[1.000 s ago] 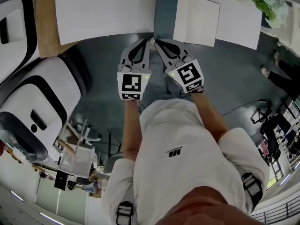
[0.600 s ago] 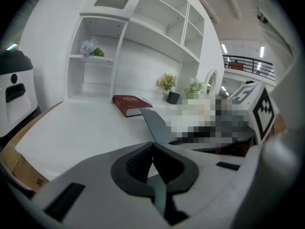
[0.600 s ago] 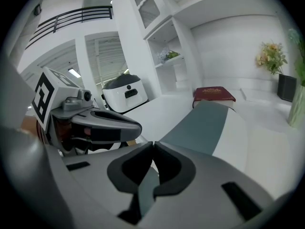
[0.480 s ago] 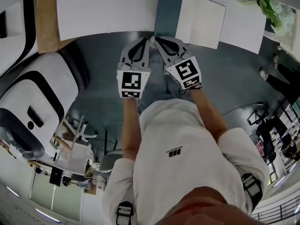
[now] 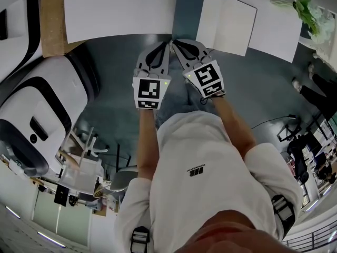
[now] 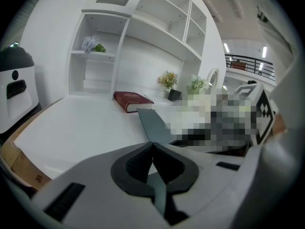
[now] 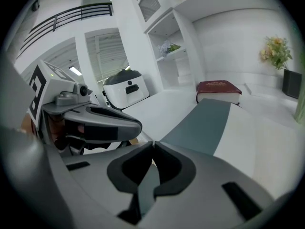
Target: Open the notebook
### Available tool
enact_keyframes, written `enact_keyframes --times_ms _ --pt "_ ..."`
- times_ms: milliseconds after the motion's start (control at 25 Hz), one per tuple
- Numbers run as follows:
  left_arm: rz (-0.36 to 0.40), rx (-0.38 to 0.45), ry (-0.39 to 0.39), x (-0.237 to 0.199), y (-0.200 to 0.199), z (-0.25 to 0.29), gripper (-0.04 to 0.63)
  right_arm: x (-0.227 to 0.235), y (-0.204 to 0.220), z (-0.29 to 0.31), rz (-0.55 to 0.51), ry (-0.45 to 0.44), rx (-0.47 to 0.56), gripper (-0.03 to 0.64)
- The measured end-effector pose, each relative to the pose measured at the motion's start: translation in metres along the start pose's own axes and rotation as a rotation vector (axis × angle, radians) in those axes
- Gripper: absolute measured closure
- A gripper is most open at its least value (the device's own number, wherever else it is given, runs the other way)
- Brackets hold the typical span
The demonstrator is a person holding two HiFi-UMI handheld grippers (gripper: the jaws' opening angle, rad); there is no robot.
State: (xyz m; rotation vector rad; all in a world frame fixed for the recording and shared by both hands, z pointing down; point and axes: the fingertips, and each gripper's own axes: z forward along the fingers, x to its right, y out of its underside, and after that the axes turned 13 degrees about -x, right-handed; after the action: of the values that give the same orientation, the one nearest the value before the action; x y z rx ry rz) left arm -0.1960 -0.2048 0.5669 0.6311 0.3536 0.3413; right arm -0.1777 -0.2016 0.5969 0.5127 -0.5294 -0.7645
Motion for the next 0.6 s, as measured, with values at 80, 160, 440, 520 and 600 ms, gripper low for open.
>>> enact_keyframes --times_ms 80,160,440,520,600 --pt "0.0 -0.002 -0.001 -0.001 0.001 0.001 0.595 0.001 0.002 0.003 0.0 0.004 -0.004 0.611" --pt "0.0 -0.005 -0.002 -0.001 0.002 0.002 0.595 0.0 0.002 0.005 0.0 0.001 -0.009 0.611" --pt "-0.001 -0.007 -0.006 -0.003 0.001 0.001 0.595 -0.002 0.002 0.012 -0.016 -0.002 -0.025 0.611" --pt "-0.001 -0.008 -0.007 -0.003 0.001 0.002 0.595 -0.002 0.003 0.013 -0.018 -0.002 -0.026 0.609" --pt "-0.002 -0.007 -0.007 -0.003 0.001 0.002 0.595 -0.002 0.003 0.013 -0.024 -0.004 -0.025 0.609"
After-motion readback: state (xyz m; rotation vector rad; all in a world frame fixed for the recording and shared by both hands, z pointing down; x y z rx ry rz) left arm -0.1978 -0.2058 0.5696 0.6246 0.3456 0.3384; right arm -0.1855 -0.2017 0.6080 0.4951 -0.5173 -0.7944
